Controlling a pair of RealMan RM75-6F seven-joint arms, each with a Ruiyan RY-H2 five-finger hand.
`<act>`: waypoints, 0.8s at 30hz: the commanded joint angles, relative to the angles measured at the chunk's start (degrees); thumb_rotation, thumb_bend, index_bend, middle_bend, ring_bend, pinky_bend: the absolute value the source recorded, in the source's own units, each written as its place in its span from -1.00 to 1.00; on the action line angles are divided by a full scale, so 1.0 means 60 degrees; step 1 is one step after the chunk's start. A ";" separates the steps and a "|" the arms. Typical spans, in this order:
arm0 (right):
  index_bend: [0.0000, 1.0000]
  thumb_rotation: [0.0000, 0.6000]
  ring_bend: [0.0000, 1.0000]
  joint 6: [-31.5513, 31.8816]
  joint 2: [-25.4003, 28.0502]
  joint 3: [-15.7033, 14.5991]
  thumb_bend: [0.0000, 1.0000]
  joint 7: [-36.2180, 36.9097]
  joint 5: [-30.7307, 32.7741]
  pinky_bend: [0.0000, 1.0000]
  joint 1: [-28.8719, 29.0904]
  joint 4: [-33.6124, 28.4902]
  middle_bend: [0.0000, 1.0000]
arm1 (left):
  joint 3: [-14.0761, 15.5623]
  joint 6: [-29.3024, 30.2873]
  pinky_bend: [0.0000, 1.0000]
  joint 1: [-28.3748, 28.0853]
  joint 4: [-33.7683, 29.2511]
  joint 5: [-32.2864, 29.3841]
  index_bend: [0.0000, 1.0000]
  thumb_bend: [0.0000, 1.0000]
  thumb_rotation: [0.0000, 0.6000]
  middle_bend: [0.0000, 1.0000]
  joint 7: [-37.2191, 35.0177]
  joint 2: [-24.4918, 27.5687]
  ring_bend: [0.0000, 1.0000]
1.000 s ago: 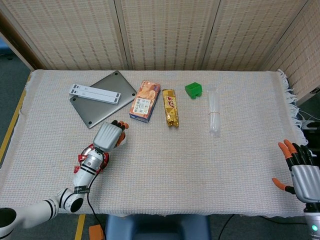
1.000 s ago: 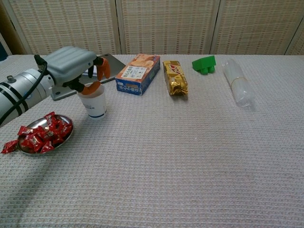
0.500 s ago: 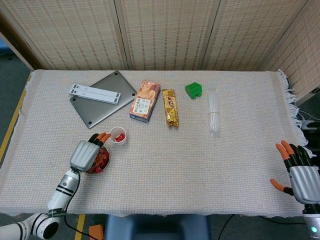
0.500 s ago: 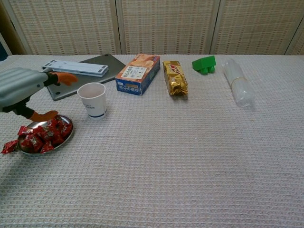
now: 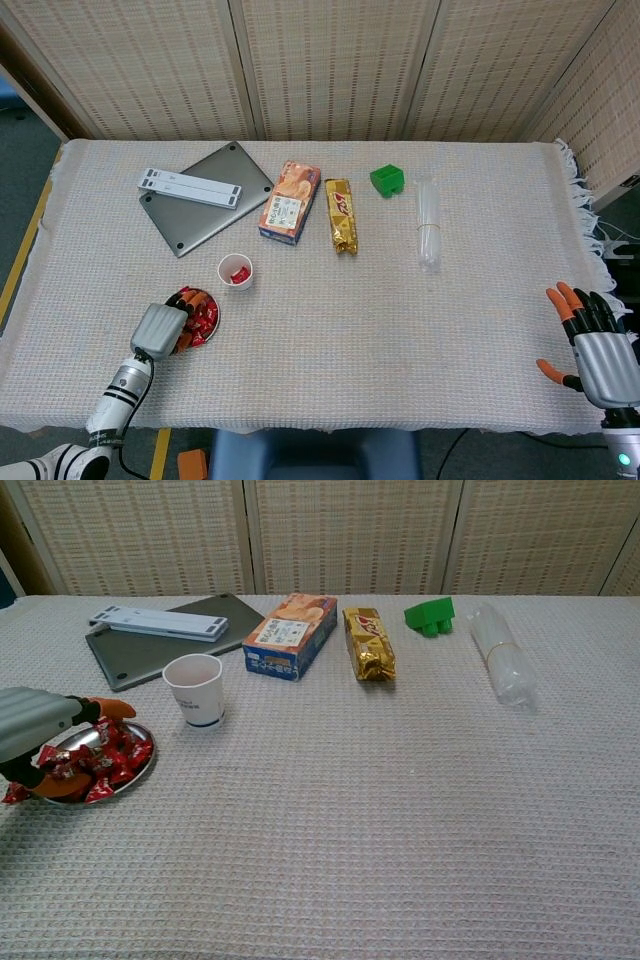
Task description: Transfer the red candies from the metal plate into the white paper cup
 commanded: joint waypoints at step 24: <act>-1.00 1.00 -1.00 -0.0110 -0.0003 0.0055 -0.88 -0.0153 0.0214 -1.00 0.0024 -0.0038 -1.00 | -0.0036 -0.0548 1.00 -0.0243 0.1035 0.0025 0.14 -0.22 1.00 0.03 0.0516 -0.0566 0.04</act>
